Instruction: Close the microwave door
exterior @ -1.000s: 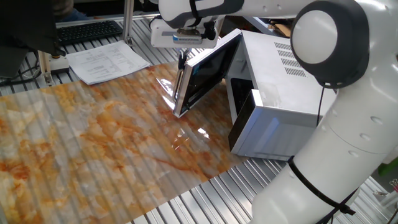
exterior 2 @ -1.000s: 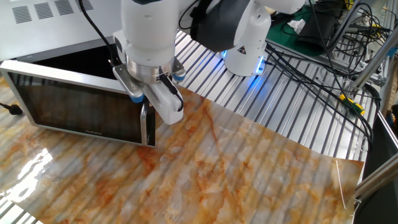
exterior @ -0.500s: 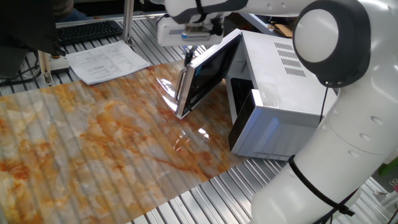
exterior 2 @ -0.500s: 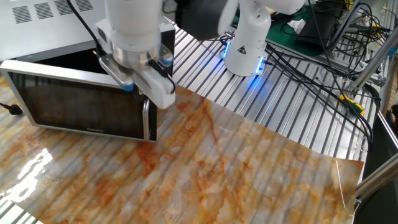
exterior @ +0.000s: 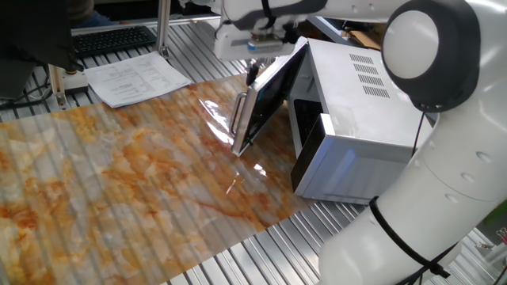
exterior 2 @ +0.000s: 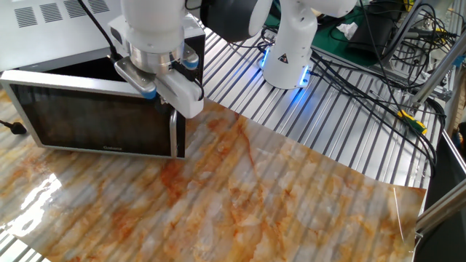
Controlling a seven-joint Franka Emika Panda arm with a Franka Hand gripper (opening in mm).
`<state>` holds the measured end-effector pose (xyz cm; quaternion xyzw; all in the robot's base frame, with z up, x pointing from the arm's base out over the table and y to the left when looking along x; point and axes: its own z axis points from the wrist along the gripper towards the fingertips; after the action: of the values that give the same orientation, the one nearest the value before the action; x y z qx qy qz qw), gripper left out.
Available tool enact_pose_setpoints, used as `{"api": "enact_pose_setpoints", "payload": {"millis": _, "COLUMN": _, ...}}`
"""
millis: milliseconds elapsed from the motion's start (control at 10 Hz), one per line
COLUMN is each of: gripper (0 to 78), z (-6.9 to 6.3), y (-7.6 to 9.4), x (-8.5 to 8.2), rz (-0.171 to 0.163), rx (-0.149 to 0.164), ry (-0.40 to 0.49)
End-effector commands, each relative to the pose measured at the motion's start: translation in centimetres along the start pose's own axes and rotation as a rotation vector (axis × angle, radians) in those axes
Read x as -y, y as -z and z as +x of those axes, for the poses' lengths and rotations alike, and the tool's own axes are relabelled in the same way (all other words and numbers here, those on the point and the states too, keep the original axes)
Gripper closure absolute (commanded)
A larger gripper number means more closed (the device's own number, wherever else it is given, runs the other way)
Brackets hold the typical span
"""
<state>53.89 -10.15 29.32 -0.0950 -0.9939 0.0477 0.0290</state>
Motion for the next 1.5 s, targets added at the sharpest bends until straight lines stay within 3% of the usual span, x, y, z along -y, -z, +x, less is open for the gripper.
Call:
{"api": "enact_pose_setpoints", "payload": {"millis": 100, "gripper": 77.6, "z": 0.8, "y": -0.8, "x": 1.3, "rz": 0.0, "rx": 0.012, "ry": 0.025}}
{"api": "enact_pose_setpoints", "payload": {"millis": 200, "gripper": 77.6, "z": 1.3, "y": -1.0, "x": 2.2, "rz": -0.001, "rx": 0.012, "ry": 0.038}}
{"api": "enact_pose_setpoints", "payload": {"millis": 1000, "gripper": 77.6, "z": 4.2, "y": -1.6, "x": 4.2, "rz": 0.003, "rx": 0.011, "ry": 0.081}}
{"api": "enact_pose_setpoints", "payload": {"millis": 1500, "gripper": 77.6, "z": 4.7, "y": -1.7, "x": 4.3, "rz": 0.003, "rx": 0.004, "ry": 0.068}}
